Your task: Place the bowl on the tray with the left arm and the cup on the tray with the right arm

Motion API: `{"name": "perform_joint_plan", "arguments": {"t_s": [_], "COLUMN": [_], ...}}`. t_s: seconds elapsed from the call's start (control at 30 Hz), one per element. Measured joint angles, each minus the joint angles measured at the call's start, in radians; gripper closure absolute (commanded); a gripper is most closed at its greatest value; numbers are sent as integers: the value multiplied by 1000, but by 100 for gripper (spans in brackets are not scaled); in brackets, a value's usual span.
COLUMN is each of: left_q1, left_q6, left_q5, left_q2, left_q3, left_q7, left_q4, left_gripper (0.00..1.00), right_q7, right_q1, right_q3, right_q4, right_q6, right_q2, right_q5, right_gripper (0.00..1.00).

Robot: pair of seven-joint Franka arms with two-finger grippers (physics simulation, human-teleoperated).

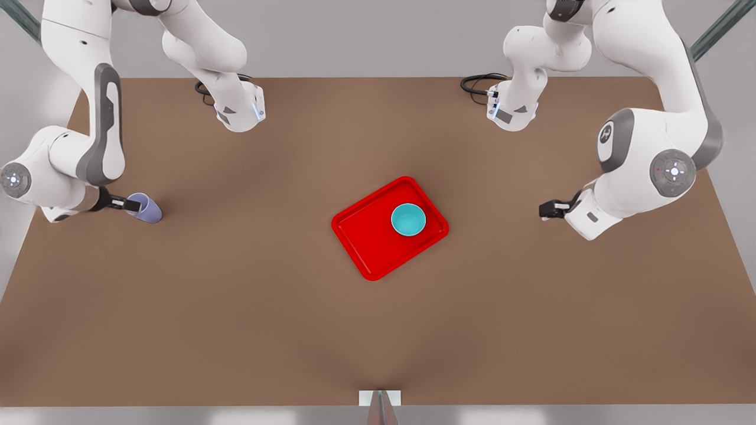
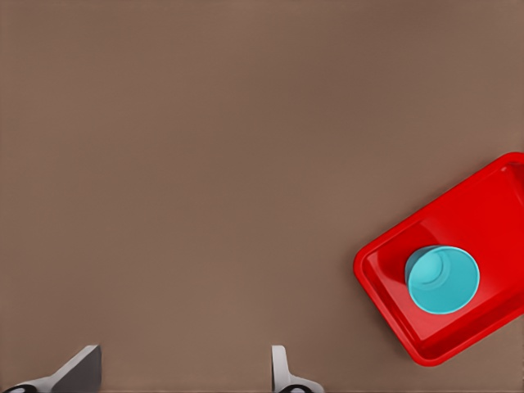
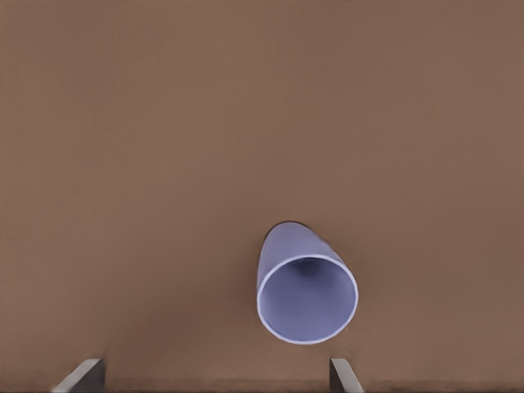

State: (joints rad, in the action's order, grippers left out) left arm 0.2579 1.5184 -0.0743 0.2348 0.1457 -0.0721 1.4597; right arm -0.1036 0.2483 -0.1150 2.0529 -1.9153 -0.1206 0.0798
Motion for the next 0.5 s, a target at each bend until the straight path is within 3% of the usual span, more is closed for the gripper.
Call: {"name": "perform_joint_plan", "arguments": {"t_s": [0.5], "left_q1": [-2], "left_q6": [4], "left_q5": [1], "left_q2": [8], "left_q3": [0], "left_q7": [1], "left_q4": [0], "left_gripper": [0], "right_q7": [-8], "right_q1": [38], "right_q3": [-46], "right_q4": [79], "right_q6": [-45], "right_q2": [-4], "right_q5": [2], "right_gripper": [0]}}
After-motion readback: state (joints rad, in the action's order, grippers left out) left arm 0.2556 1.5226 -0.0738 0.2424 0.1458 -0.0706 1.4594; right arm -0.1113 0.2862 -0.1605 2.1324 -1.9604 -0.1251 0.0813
